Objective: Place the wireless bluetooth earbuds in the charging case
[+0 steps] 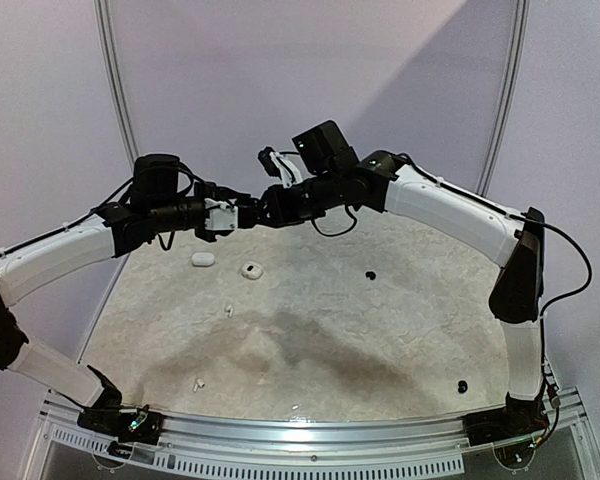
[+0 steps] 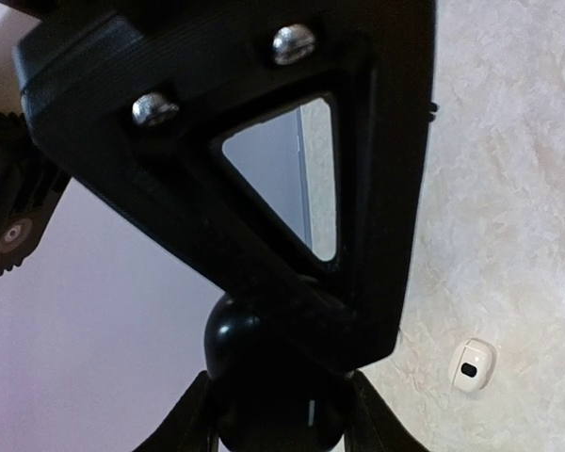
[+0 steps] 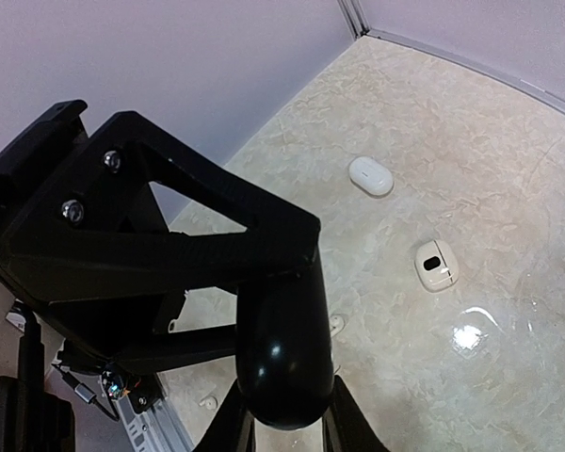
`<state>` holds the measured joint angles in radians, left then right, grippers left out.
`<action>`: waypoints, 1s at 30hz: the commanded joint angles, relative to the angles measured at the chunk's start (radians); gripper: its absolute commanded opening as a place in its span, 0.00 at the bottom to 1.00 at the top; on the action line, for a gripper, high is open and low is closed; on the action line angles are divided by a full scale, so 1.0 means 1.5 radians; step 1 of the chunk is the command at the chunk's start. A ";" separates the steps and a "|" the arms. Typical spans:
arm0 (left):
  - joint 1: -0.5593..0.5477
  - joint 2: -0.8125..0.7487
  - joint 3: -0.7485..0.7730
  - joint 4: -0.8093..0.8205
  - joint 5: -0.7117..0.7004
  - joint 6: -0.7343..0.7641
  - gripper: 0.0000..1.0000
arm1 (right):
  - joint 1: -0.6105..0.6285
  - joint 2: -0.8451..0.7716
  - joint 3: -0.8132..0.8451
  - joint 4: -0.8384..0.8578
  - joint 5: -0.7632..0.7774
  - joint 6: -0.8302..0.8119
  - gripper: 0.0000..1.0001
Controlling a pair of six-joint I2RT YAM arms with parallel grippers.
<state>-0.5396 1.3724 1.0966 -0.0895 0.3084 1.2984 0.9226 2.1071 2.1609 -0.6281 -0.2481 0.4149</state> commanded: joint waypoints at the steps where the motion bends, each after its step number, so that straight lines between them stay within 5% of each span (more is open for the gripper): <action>1: -0.020 -0.023 -0.023 -0.011 0.033 0.021 0.00 | -0.002 0.002 0.015 0.021 0.012 -0.007 0.24; 14: -0.022 -0.024 -0.019 -0.028 0.037 0.022 0.00 | -0.002 0.008 0.016 0.038 0.012 -0.005 0.32; 23: -0.022 -0.015 -0.004 -0.020 0.020 -0.025 0.03 | -0.002 0.008 0.014 0.015 0.002 -0.015 0.00; 27: -0.010 -0.001 0.061 -0.069 0.030 -0.185 0.73 | -0.003 -0.013 -0.002 0.003 0.005 -0.051 0.00; 30: 0.046 0.002 0.115 -0.191 0.198 -0.323 0.95 | -0.006 -0.065 -0.065 0.040 0.008 -0.101 0.00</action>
<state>-0.5442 1.3697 1.1580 -0.1875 0.3588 1.1309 0.9264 2.1017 2.1471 -0.6006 -0.2440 0.3565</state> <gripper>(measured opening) 0.851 0.224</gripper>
